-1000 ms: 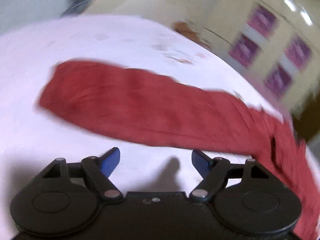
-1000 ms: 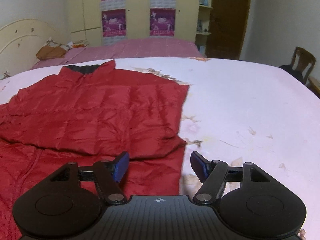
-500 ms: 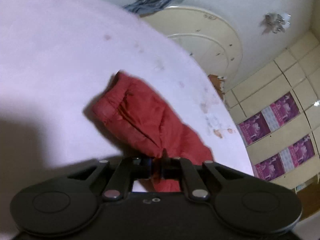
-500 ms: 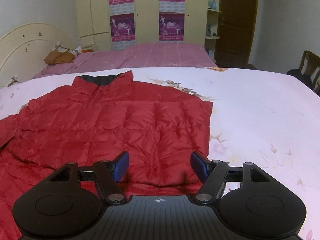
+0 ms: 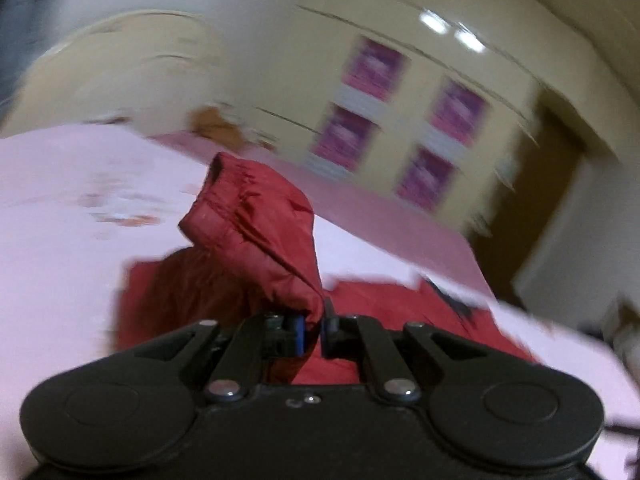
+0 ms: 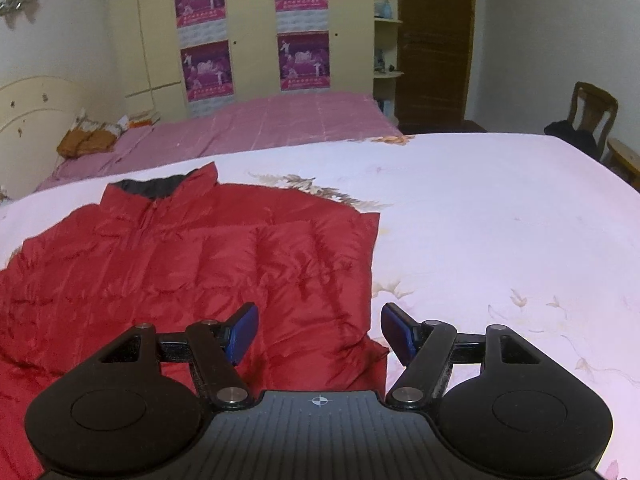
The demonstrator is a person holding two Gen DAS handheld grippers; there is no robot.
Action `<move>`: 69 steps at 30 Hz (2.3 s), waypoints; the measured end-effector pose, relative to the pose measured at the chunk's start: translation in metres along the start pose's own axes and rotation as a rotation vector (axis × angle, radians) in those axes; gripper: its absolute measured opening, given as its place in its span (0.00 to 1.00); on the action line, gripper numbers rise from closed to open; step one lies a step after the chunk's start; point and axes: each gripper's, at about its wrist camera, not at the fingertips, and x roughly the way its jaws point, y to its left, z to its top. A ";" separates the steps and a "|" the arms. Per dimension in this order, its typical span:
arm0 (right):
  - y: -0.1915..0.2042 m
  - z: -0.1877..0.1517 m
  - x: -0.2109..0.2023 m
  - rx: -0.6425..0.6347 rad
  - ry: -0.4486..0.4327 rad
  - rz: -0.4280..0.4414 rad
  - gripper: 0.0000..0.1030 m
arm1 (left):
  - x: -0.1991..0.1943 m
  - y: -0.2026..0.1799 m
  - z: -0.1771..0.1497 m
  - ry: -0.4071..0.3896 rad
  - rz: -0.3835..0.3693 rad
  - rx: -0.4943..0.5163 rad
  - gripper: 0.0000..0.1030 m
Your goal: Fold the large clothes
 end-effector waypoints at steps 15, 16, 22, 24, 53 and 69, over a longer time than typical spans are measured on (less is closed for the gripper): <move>-0.038 0.004 0.002 0.121 -0.008 0.017 0.66 | 0.074 -0.185 -0.097 0.262 -0.170 0.472 0.06; -0.042 0.004 0.002 0.127 -0.007 0.019 0.66 | 0.075 -0.190 -0.102 0.270 -0.177 0.477 0.06; -0.060 0.005 -0.002 0.178 -0.004 0.104 0.67 | 0.066 -0.214 -0.121 0.343 -0.336 0.482 0.66; -0.059 0.007 -0.002 0.194 -0.003 0.145 0.67 | 0.052 -0.211 -0.114 0.317 -0.352 0.480 0.58; 0.009 0.016 0.014 -0.017 0.047 0.253 0.16 | 0.069 -0.045 -0.069 0.271 -0.068 0.396 0.43; 0.006 0.016 0.010 -0.068 -0.006 0.145 0.56 | 0.073 -0.049 -0.042 0.176 -0.074 0.391 0.72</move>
